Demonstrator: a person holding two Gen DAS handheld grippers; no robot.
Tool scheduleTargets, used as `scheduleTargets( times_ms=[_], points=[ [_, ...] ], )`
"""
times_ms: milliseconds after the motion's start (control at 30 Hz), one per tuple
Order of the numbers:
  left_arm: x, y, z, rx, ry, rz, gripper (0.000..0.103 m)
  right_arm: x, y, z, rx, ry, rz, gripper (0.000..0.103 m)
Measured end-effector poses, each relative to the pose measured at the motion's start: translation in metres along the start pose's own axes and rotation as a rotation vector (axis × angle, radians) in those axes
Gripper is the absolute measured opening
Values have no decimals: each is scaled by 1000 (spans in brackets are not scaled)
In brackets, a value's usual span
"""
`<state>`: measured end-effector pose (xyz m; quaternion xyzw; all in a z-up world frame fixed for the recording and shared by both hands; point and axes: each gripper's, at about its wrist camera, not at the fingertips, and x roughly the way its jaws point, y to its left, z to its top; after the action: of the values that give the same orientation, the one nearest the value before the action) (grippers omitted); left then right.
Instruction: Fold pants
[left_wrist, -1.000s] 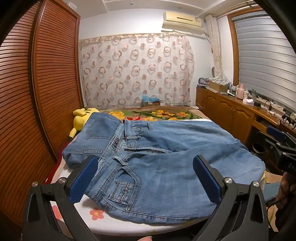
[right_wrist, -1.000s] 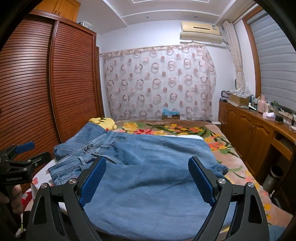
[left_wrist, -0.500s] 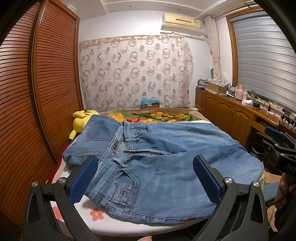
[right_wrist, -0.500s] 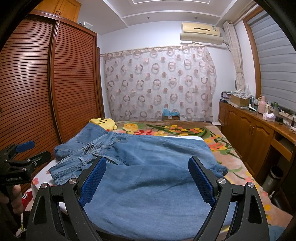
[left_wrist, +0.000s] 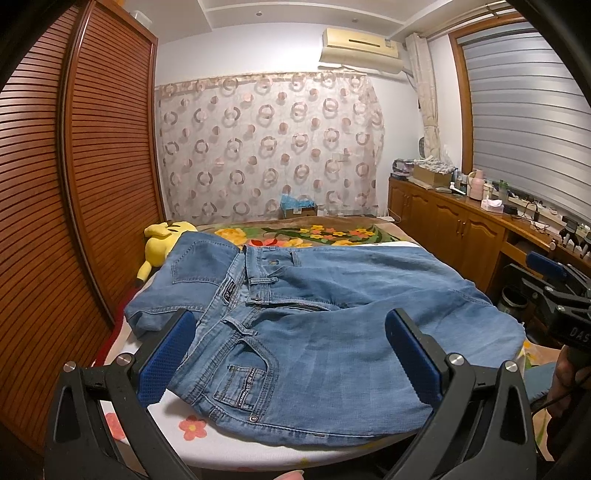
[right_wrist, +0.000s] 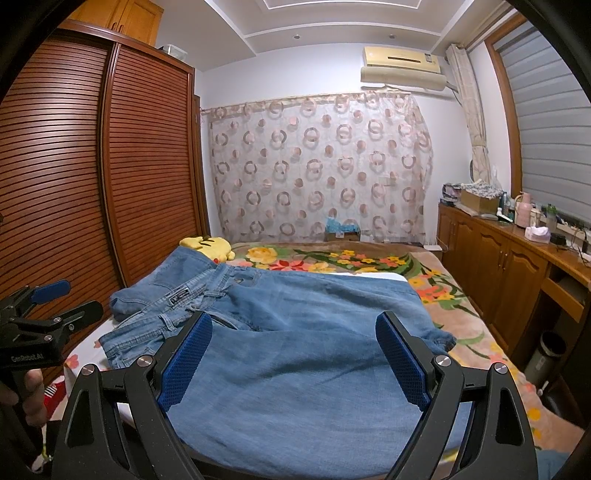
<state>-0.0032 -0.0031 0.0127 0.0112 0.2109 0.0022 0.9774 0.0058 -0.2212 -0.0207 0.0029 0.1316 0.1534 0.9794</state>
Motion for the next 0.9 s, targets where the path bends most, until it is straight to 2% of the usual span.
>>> scheduleTargets(
  times_ms=[900],
  points=[
    [-11,-3,5,0,-8,0,103,0,1,0,-1,-3,4,91]
  ],
)
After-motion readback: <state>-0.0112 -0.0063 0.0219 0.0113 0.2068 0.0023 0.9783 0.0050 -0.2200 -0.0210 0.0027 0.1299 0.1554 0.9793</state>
